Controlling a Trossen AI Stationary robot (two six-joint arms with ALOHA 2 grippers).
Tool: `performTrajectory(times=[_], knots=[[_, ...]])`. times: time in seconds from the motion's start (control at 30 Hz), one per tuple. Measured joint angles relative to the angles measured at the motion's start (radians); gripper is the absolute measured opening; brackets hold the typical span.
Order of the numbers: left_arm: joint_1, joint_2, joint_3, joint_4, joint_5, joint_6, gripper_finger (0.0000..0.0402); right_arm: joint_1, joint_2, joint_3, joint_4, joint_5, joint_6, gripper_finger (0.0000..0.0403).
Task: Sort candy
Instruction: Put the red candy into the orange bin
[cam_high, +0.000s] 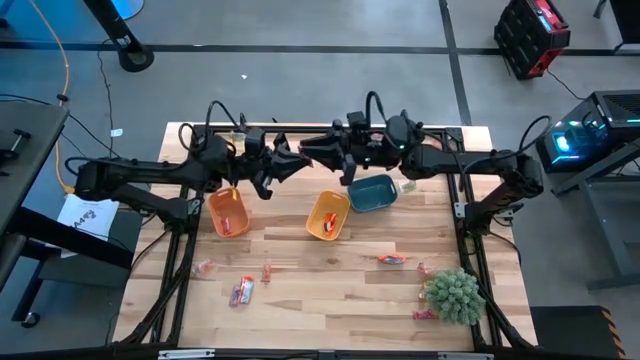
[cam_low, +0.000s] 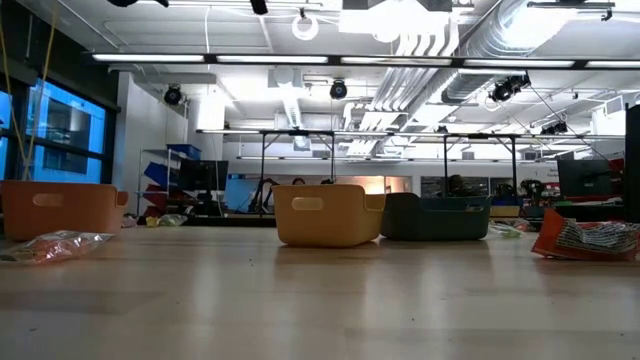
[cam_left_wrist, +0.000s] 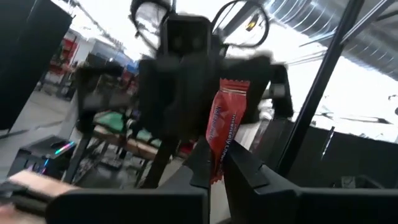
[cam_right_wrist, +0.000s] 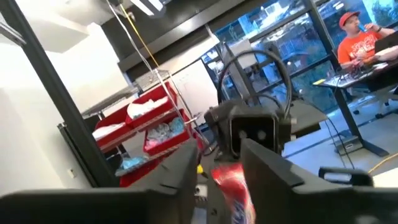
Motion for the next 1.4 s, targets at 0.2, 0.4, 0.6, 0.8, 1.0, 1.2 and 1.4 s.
performTrajectory(times=[0.2,0.4,0.6,0.8,1.0,1.2,1.4], knots=[[0.034,-0.069,-0.001,-0.169,-0.001,0.032,0.0006,-0.047,-0.042,0.000,-0.072,0.004,-0.027,0.0179],[0.055,-0.248,0.001,-0.826,-0.128,0.047,0.0006,-0.085,-0.135,0.002,-0.211,-0.009,-0.070,0.0190],[-0.034,-0.324,-0.001,-1.540,-0.364,-0.248,0.0005,-0.087,-0.195,0.000,-0.404,0.025,-0.144,0.0190],[-0.121,-0.304,-0.088,-1.735,-0.364,-0.610,0.0005,-0.093,-0.192,0.000,-0.492,0.058,-0.153,0.0190],[-0.161,-0.263,-0.231,-1.734,-0.302,-0.818,0.0022,-0.093,-0.191,0.000,-0.509,0.060,-0.160,0.0190],[-0.147,-0.225,-0.306,-1.668,-0.340,-0.883,0.0040,-0.093,-0.191,0.000,-0.508,0.060,-0.161,0.0190],[-0.109,-0.147,-0.375,-1.505,-0.386,-0.891,0.0023,-0.093,-0.191,0.000,-0.512,0.060,-0.161,0.0190]])
